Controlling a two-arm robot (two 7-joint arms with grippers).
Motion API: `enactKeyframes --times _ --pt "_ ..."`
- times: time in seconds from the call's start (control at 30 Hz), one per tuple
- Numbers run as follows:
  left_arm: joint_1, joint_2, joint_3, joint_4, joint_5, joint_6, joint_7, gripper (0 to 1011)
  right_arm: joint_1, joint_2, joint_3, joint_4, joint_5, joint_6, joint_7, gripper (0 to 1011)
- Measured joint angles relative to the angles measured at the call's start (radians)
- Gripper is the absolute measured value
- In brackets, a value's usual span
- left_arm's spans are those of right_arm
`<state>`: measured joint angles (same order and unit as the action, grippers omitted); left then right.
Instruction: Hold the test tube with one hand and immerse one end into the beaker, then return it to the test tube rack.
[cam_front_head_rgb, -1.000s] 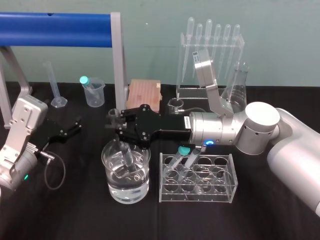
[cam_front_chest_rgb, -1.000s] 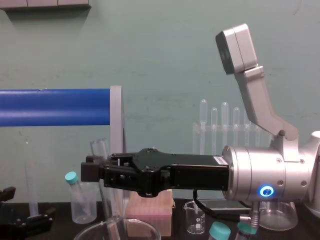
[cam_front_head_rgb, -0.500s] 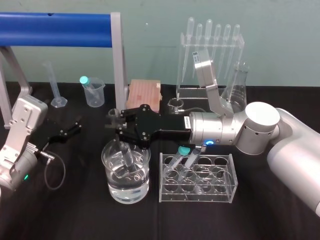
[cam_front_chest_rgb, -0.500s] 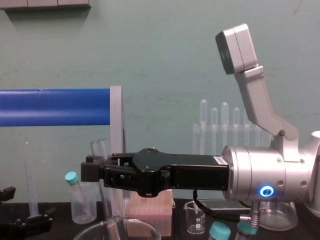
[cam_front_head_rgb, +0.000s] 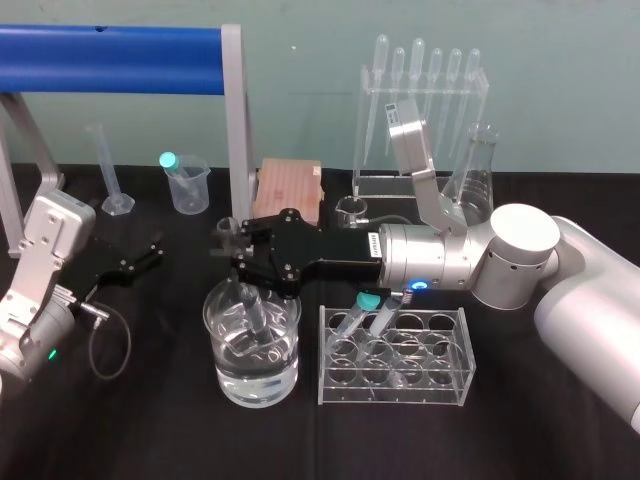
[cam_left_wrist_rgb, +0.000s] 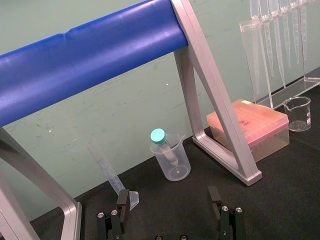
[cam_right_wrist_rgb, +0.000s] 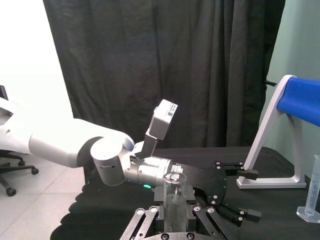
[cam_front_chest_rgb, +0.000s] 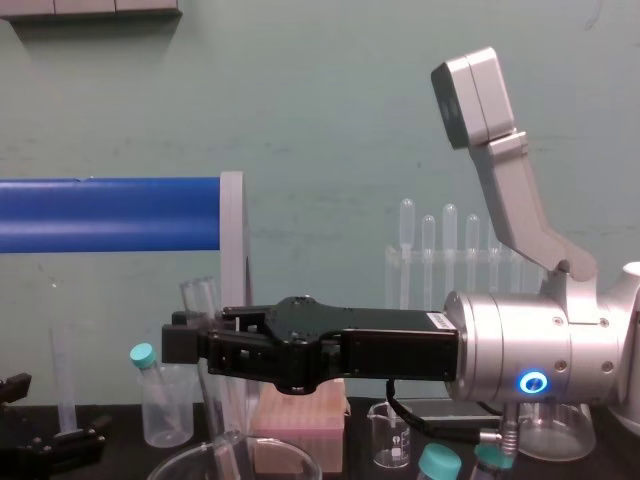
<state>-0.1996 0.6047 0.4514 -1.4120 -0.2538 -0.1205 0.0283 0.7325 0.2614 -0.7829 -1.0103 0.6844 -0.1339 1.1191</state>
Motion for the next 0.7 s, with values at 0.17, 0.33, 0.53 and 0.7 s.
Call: enactKeyframes --times 0.17,0.33,0.53,0.7 --pt "0.0 0.0 0.0 0.0 0.0 0.0 0.0 1000 0.0 0.0 0.0 0.0 0.0 0.0 0.0 226" --pt "0.0 0.0 0.0 0.0 0.0 0.0 0.0 1000 0.0 0.0 0.0 0.0 0.0 0.0 0.0 225" --pt "0.0 0.0 0.0 0.0 0.0 0.0 0.0 1000 0.0 0.0 0.0 0.0 0.0 0.0 0.0 226" --pt "0.0 0.0 0.0 0.0 0.0 0.0 0.0 1000 0.0 0.0 0.0 0.0 0.0 0.0 0.0 225"
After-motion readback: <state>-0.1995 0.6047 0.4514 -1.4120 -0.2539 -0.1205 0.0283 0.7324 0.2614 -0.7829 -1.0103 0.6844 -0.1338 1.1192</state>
